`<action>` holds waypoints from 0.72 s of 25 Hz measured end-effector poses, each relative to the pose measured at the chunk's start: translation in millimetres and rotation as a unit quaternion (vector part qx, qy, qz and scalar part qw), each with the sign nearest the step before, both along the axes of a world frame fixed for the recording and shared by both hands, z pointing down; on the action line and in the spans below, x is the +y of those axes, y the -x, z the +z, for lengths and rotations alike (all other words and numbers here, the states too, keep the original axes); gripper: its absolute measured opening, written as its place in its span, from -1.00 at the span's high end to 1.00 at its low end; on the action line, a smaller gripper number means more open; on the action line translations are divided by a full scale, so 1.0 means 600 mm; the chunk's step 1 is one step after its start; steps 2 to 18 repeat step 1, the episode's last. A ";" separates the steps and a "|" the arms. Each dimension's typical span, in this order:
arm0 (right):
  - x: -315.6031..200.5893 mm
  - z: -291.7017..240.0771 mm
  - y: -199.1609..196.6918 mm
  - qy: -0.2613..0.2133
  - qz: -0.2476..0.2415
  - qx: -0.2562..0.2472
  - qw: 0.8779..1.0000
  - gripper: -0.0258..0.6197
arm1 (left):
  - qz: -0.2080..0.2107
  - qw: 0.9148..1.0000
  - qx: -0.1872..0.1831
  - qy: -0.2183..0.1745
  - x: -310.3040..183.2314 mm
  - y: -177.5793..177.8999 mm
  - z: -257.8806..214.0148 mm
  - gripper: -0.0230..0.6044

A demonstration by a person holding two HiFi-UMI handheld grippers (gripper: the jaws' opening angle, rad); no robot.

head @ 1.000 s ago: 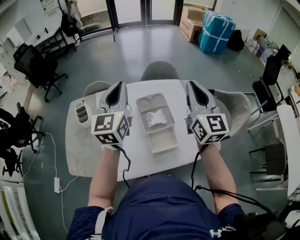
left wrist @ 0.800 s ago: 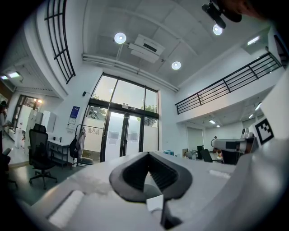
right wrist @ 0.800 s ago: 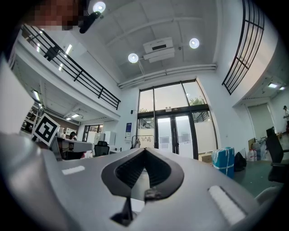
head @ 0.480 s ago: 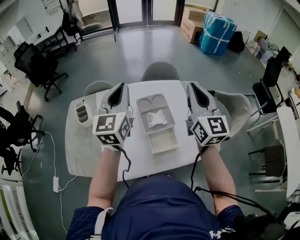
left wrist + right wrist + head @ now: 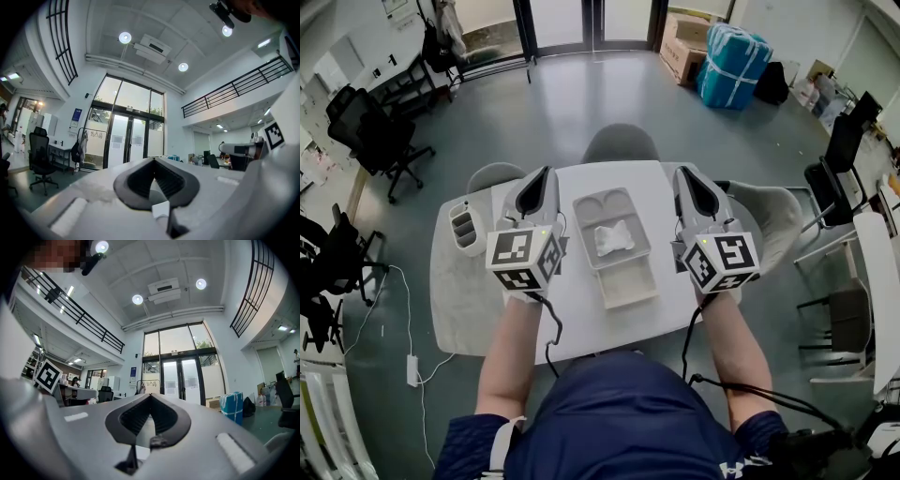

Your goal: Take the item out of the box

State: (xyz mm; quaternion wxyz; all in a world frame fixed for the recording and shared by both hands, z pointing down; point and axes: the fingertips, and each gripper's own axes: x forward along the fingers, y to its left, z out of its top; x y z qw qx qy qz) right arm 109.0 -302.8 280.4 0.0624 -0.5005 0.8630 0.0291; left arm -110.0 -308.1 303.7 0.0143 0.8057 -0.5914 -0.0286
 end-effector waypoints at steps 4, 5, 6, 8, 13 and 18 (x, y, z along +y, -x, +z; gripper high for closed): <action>-0.001 0.000 0.000 0.000 0.000 0.000 1.000 0.92 | 0.001 1.000 0.000 0.000 -0.002 0.000 0.000 0.93; -0.001 0.000 0.000 0.000 0.000 0.000 1.000 0.92 | 0.001 1.000 0.000 0.000 -0.002 0.000 0.000 0.93; -0.001 0.000 0.000 0.000 0.000 0.000 1.000 0.92 | 0.001 1.000 0.000 0.000 -0.002 0.000 0.000 0.93; -0.001 0.000 0.000 0.000 0.000 0.000 1.000 0.92 | 0.001 1.000 0.000 0.000 -0.002 0.000 0.000 0.93; -0.001 0.000 0.000 0.000 0.000 0.000 1.000 0.92 | 0.001 1.000 0.000 0.000 -0.002 0.000 0.000 0.93; -0.001 0.000 0.000 0.000 0.000 0.000 1.000 0.92 | 0.001 1.000 0.000 0.000 -0.002 0.000 0.000 0.93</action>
